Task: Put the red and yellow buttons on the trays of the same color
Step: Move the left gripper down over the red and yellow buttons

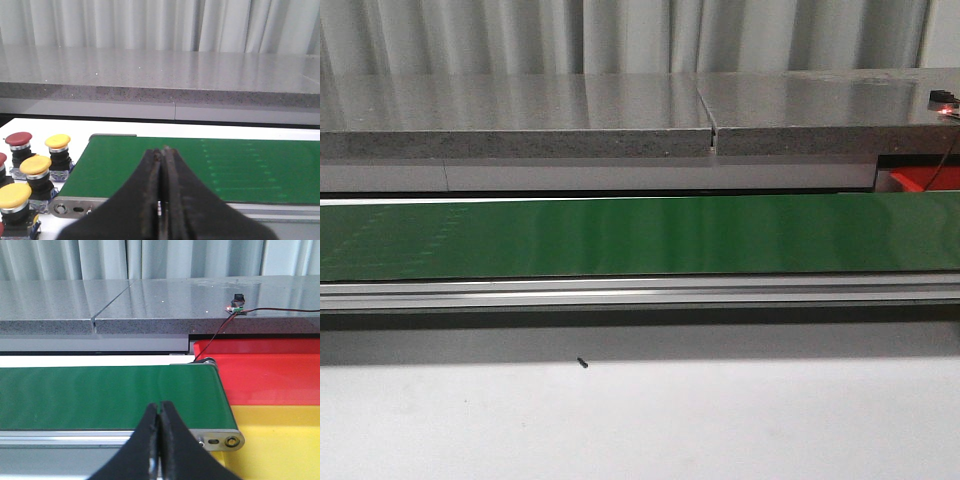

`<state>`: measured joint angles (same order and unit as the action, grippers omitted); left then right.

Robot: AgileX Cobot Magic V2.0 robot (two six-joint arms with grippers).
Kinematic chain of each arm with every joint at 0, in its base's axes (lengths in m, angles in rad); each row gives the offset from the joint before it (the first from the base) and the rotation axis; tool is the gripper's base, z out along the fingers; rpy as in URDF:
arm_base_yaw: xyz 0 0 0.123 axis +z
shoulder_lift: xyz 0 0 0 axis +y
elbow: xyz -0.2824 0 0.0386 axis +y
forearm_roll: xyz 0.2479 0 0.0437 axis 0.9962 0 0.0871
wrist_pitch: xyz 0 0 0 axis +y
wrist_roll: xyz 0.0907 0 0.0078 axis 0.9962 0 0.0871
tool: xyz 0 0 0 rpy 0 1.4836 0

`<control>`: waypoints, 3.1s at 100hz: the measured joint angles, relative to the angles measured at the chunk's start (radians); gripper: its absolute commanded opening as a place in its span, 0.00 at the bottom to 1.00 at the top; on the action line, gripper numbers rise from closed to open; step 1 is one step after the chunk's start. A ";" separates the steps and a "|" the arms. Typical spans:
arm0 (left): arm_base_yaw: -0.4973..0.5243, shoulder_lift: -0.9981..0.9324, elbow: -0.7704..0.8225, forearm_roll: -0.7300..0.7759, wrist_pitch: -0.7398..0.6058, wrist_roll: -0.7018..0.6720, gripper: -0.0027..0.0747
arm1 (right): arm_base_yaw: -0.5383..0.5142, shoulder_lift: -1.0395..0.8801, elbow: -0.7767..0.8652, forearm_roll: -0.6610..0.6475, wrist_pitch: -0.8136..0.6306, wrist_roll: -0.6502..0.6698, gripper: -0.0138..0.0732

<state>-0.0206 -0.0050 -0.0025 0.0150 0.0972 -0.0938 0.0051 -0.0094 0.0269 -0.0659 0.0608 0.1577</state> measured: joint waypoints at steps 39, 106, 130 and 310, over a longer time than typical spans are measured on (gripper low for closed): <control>0.000 0.000 -0.165 0.033 0.373 0.000 0.01 | 0.000 0.000 0.000 0.000 0.000 0.000 0.05; 0.000 0.361 -0.515 0.041 0.481 0.000 0.01 | 0.000 0.000 0.000 0.000 0.000 0.000 0.05; 0.000 0.532 -0.575 0.051 0.445 0.000 0.01 | 0.000 0.000 0.000 0.000 0.000 0.000 0.05; 0.147 1.022 -0.903 0.135 0.729 -0.278 0.70 | 0.000 0.000 0.000 0.000 0.000 0.000 0.05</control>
<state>0.1265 1.0175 -0.9050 0.1503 0.8259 -0.3715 0.0051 -0.0094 0.0269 -0.0659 0.0608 0.1577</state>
